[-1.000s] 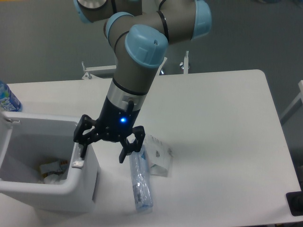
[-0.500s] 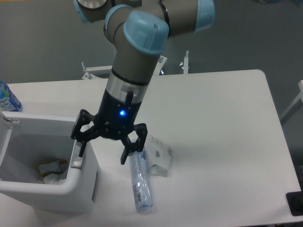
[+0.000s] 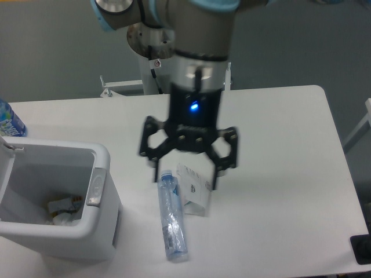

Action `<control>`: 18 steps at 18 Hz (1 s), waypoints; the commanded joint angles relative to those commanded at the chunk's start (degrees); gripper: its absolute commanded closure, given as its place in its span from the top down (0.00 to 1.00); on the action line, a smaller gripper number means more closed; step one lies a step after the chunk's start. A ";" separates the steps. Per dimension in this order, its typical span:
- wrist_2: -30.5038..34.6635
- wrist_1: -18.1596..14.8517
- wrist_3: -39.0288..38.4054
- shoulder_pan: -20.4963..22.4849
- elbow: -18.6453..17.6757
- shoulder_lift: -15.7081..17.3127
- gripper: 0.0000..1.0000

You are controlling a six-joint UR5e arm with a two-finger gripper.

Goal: Open the trash can

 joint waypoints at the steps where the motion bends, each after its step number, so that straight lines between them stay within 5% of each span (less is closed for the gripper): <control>1: 0.00 0.00 0.88 0.70 -0.18 0.52 1.00; 4: 1.31 -0.52 5.53 2.99 -0.35 0.88 1.00; 7: 9.20 -2.11 9.66 3.79 -1.05 1.14 1.00; 12: 19.50 -4.57 28.55 3.79 -3.69 1.93 1.00; 18: 23.03 -4.48 32.35 3.88 -5.19 2.29 1.00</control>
